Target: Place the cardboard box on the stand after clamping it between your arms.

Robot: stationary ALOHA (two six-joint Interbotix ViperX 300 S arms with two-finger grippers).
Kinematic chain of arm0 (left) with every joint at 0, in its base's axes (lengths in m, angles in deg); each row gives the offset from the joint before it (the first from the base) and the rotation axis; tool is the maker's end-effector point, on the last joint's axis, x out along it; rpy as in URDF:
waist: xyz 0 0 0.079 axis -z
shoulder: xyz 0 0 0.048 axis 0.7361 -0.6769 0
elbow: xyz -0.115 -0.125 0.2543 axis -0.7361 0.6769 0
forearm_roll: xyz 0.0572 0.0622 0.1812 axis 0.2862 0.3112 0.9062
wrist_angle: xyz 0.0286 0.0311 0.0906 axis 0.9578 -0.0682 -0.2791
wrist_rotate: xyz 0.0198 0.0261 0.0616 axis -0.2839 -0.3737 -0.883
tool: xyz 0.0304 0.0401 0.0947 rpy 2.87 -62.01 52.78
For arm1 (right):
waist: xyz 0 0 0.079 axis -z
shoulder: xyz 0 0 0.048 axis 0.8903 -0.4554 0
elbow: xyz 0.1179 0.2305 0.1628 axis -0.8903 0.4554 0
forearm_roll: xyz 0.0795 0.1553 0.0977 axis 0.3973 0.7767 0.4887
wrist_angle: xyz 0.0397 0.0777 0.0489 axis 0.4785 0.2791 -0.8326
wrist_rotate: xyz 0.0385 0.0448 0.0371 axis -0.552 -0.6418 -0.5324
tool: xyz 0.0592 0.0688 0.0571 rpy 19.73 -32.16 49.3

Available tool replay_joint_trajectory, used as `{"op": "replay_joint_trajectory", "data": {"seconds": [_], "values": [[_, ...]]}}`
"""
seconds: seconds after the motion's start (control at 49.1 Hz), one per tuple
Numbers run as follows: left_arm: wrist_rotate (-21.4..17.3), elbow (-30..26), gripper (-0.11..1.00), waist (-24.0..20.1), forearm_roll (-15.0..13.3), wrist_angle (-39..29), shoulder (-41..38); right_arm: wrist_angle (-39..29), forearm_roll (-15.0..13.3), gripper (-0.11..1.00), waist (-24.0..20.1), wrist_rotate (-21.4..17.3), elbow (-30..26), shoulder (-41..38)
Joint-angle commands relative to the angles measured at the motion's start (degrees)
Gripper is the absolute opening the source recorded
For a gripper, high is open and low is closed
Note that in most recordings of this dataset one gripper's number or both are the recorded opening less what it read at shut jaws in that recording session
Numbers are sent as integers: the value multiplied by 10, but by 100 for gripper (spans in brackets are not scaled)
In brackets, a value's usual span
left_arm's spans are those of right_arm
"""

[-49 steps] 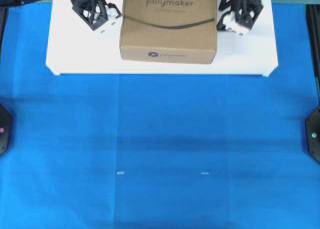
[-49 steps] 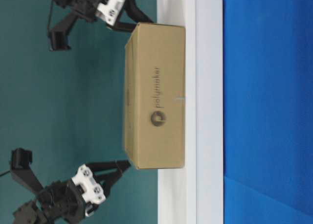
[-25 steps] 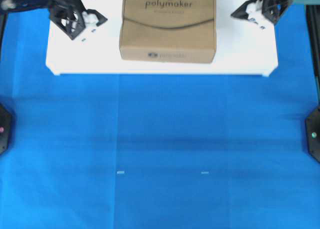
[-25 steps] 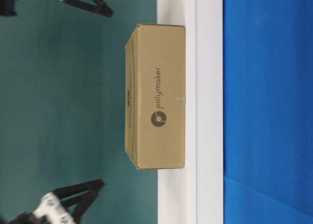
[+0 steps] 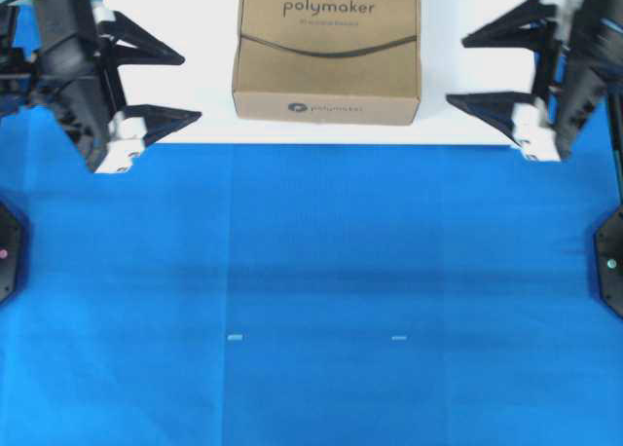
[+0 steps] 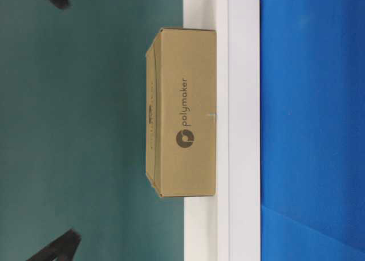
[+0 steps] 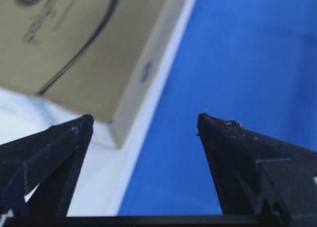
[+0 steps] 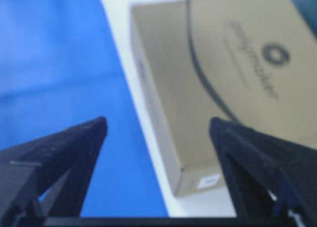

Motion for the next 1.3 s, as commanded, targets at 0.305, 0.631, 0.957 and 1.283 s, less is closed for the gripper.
{"op": "replay_joint_trajectory", "data": {"seconds": [0.305, 0.631, 0.957, 1.283], "values": [[30, 56, 83, 63, -1, 36, 110, 18, 3, 96, -109, -62, 61, 118], [32, 105, 83, 121, -1, 36, 191, 37, 3, 96, -145, -115, 112, 194], [40, 151, 83, 122, -1, 35, 250, 12, 3, 96, -144, -122, 129, 247], [73, 168, 83, 122, -1, 35, 260, 0, 3, 96, -145, -125, 156, 265]]}}
